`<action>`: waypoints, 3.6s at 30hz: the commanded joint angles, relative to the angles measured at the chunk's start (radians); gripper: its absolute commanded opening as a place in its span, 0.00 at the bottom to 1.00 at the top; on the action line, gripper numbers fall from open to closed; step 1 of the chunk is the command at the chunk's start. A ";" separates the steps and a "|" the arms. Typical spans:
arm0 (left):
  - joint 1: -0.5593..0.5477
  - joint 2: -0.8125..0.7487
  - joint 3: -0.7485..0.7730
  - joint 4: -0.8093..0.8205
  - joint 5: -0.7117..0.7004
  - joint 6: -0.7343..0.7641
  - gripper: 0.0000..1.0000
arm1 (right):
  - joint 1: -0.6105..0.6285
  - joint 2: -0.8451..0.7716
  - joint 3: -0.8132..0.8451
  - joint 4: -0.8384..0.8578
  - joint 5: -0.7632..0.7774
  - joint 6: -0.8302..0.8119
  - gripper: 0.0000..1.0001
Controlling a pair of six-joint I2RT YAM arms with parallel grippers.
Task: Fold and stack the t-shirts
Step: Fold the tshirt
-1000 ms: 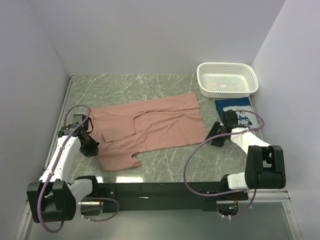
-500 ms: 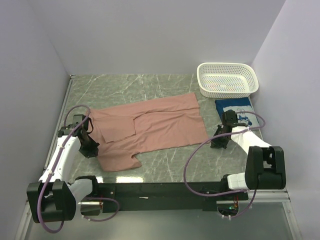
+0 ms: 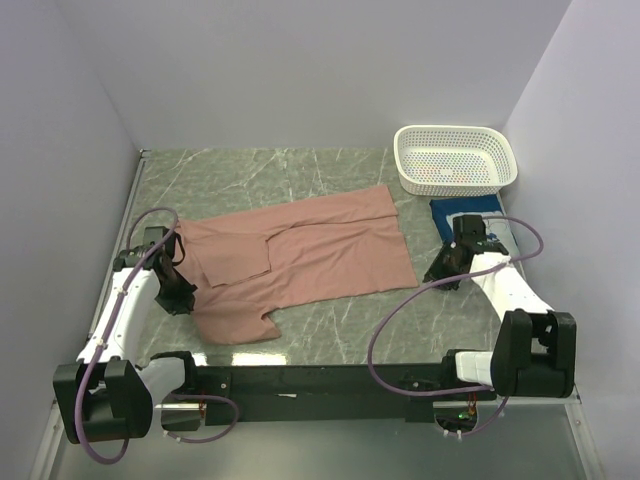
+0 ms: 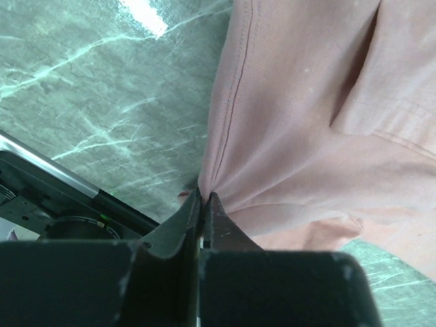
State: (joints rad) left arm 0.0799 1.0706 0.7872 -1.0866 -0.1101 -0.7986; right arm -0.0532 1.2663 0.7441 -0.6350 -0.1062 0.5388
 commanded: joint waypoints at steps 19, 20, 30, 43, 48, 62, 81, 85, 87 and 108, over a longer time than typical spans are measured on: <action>0.004 -0.032 -0.037 0.045 0.024 0.025 0.05 | 0.136 0.131 -0.057 0.186 0.099 0.174 0.47; 0.004 -0.034 -0.039 0.047 0.024 0.027 0.05 | 0.144 0.136 -0.055 0.186 0.103 0.184 0.47; 0.004 -0.052 -0.040 0.056 0.018 0.039 0.05 | 0.190 0.200 -0.040 0.153 0.178 0.199 0.36; 0.004 -0.067 -0.013 0.022 0.015 0.042 0.05 | 0.190 0.197 0.047 0.054 0.191 0.110 0.00; 0.006 -0.052 0.010 -0.004 0.003 0.045 0.06 | 0.176 0.148 0.104 -0.054 0.154 0.041 0.00; 0.004 -0.035 0.009 -0.061 0.003 0.042 0.08 | 0.084 0.097 0.142 -0.118 0.085 -0.034 0.00; 0.057 0.097 0.073 -0.013 0.056 0.090 0.08 | 0.081 0.243 0.377 -0.158 0.010 -0.053 0.00; 0.080 0.143 0.093 0.010 0.064 0.114 0.07 | 0.081 0.294 0.432 -0.166 0.002 -0.057 0.00; 0.093 0.167 0.110 0.027 0.067 0.124 0.07 | 0.081 0.327 0.468 -0.172 0.000 -0.057 0.00; 0.143 0.483 0.296 0.154 0.113 0.144 0.04 | 0.081 0.645 0.788 -0.183 0.008 -0.053 0.00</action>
State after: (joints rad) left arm 0.2150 1.5269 1.0374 -0.9634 0.0006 -0.6682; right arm 0.0345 1.8896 1.4651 -0.8127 -0.1249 0.4927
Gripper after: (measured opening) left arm 0.078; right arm 0.009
